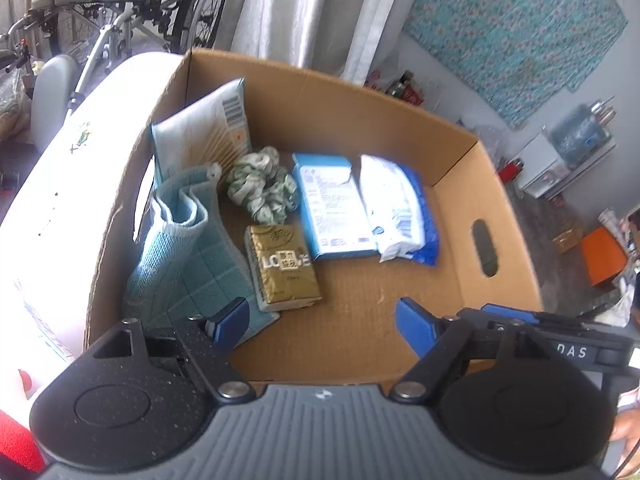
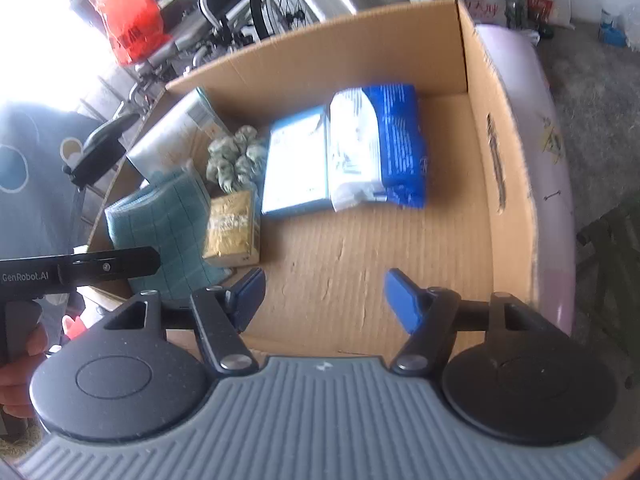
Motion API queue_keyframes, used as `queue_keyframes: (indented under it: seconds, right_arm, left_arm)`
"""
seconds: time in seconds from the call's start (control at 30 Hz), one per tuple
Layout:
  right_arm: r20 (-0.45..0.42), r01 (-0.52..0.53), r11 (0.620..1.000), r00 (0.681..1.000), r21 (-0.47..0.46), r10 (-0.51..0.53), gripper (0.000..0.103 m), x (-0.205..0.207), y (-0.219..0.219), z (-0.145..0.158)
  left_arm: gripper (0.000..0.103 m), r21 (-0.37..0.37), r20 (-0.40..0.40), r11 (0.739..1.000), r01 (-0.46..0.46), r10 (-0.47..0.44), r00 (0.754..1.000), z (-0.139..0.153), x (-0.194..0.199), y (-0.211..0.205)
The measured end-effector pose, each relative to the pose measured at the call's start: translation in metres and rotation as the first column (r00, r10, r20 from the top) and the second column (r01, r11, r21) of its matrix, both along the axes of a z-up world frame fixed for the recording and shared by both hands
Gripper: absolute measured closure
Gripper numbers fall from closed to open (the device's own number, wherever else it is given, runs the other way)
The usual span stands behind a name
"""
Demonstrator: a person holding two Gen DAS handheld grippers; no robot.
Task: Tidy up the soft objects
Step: 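Lift both tools out of the box and move back over the table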
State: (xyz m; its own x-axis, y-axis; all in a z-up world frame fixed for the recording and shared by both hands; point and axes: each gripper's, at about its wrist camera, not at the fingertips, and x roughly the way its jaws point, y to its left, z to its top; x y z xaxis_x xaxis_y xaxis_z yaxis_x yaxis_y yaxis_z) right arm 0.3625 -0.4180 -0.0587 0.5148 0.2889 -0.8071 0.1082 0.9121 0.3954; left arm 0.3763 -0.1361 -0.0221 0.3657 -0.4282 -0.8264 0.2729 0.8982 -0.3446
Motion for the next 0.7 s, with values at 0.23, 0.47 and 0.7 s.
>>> queue_keyframes:
  seconds: [0.23, 0.47, 0.7]
  right_arm:
    - [0.255, 0.100, 0.994, 0.963, -0.032, -0.088, 0.015, -0.100, -0.006, 0.088]
    - [0.403, 0.173, 0.970, 0.911, -0.171, -0.092, 0.001, -0.218, 0.028, 0.135]
    - [0.395, 0.165, 0.915, 0.919, -0.368, -0.007, 0.001, -0.296, 0.088, 0.132]
  left_arm:
    - [0.013, -0.029, 0.221, 0.999, 0.024, -0.017, 0.975, 0.073, -0.061, 0.025]
    - [0.006, -0.025, 0.326, 0.998, 0.054, -0.043, 0.944, 0.110, -0.161, 0.058]
    - [0.000, -0.005, 0.377, 0.999, -0.050, 0.049, 0.925, 0.100, -0.244, 0.119]
